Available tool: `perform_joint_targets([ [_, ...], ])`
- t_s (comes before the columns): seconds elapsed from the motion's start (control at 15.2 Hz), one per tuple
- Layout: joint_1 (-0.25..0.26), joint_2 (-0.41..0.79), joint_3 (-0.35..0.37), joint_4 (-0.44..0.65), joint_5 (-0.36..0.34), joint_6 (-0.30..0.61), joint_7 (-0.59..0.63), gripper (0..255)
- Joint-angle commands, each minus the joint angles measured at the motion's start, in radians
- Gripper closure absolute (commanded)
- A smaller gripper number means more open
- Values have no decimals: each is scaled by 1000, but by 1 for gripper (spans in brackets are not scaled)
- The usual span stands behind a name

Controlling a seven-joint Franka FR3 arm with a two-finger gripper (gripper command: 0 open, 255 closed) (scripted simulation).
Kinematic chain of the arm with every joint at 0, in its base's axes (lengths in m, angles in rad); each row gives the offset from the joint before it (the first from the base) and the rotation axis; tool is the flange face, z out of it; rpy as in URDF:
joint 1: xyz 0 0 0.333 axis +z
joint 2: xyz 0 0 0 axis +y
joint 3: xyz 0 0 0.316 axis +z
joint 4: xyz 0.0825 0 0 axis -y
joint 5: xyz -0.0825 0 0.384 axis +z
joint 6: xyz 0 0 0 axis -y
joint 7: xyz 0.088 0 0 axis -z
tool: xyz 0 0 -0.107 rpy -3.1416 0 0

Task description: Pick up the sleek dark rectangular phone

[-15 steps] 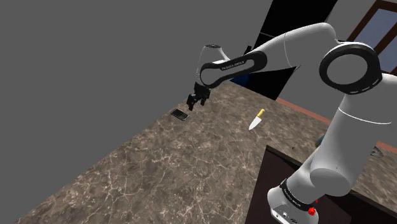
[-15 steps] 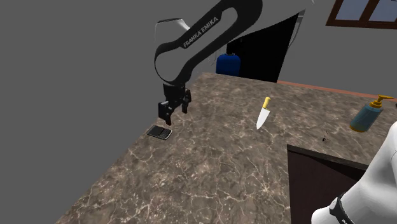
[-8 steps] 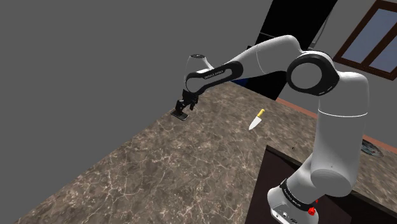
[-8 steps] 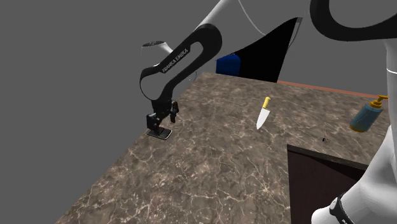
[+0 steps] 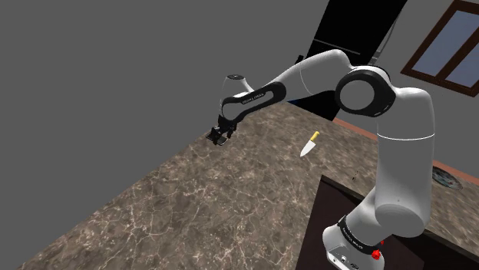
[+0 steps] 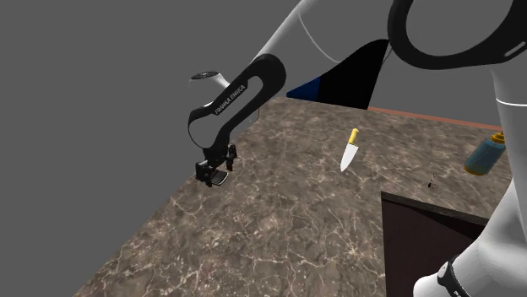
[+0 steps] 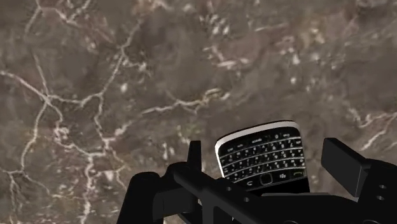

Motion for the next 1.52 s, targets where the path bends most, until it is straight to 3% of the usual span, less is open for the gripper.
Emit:
perform_joint_targets([
  [0.0,0,3,0,0,0,3,0,255],
  [0.59,0,2,0,-1,0,4,0,255],
  [1.45,-4,-106,6,19,9,-124,-4,255],
])
